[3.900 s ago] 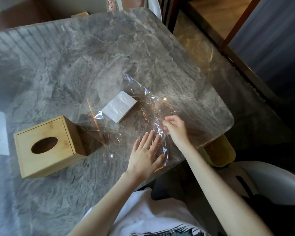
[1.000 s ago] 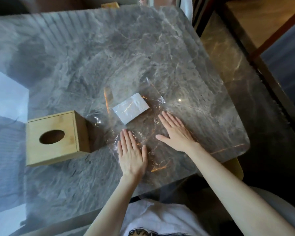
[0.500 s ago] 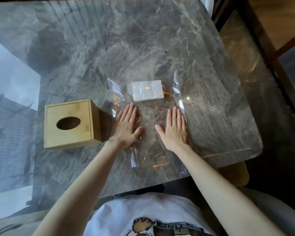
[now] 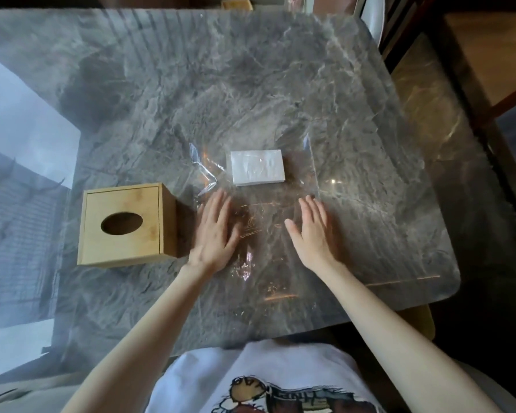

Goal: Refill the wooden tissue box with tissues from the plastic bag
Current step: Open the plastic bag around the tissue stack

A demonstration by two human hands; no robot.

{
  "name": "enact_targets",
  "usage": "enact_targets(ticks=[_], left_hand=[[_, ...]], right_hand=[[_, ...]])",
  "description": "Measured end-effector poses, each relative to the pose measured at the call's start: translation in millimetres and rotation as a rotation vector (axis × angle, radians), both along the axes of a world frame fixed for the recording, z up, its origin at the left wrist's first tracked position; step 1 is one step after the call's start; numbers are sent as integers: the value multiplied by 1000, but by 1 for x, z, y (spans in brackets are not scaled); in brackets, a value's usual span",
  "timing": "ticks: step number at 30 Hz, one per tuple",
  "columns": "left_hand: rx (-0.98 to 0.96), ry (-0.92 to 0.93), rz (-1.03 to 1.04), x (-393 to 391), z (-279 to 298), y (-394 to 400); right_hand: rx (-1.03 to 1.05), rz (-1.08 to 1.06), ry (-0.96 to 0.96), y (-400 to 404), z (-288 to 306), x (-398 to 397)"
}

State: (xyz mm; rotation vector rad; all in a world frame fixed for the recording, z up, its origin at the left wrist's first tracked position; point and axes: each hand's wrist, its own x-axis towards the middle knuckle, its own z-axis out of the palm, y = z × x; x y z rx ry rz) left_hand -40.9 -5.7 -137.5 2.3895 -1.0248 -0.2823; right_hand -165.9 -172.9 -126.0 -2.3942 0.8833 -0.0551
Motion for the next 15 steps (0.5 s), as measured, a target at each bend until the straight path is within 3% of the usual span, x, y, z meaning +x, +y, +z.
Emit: enact_targets(ticks=[2,4,9,12,15], left_hand=[[-117,9,195,6,10,-7],[-188,139,379,16,19,-18],[-301,415,737,55,27,-41],[-341,562,846,76,31,-45],[-322,568,891,93,25,-48]], right_hand=[[17,-172,-188,-11,4,6],[64,-321,-264,-29,6,15],[514,-604,-367,-74,8,53],[788,-669,-397,-89,11,71],[923,-647,-350,-95,18,81]])
